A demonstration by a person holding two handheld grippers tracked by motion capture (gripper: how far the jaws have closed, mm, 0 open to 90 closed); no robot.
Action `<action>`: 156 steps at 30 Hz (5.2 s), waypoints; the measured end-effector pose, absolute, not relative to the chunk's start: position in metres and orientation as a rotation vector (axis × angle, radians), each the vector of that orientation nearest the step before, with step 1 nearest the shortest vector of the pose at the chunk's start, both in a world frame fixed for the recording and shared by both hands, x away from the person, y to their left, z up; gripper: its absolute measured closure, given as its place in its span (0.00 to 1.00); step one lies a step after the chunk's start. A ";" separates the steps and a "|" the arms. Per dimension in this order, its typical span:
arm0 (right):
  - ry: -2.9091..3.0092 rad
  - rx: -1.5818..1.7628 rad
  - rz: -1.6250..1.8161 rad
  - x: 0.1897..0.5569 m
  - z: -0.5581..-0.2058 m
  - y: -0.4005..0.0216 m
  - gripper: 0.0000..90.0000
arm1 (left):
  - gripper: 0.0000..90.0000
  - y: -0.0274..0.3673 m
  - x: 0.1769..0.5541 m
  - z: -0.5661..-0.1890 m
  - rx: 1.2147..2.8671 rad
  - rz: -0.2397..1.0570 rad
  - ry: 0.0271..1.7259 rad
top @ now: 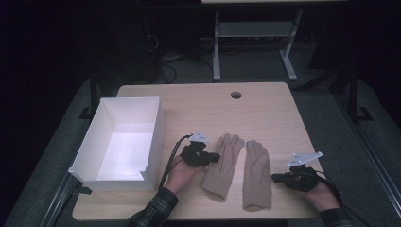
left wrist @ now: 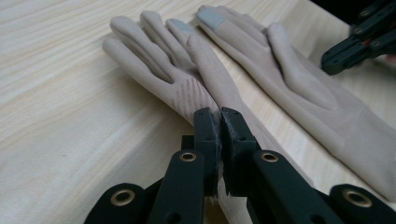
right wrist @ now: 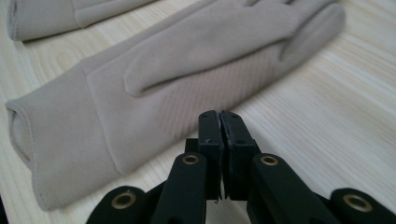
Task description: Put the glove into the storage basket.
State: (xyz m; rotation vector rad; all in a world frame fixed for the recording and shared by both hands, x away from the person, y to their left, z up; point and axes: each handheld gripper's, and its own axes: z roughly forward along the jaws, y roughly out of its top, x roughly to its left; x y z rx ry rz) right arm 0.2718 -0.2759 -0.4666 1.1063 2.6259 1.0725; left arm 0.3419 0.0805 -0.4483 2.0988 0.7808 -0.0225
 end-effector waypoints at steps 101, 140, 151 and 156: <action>2.357 1.233 1.062 0.318 -0.472 -0.256 0.28 | 1.00 0.019 0.307 -0.463 2.241 -0.096 0.575; 2.337 1.202 1.022 0.320 -0.482 -0.252 0.15 | 0.22 0.071 0.343 -0.441 2.284 0.087 0.603; 2.338 1.203 1.023 0.320 -0.482 -0.251 0.15 | 0.15 0.057 0.339 -0.460 2.372 0.074 0.565; 2.339 1.203 1.023 0.320 -0.482 -0.251 0.15 | 0.15 0.052 0.335 -0.464 2.401 0.096 0.550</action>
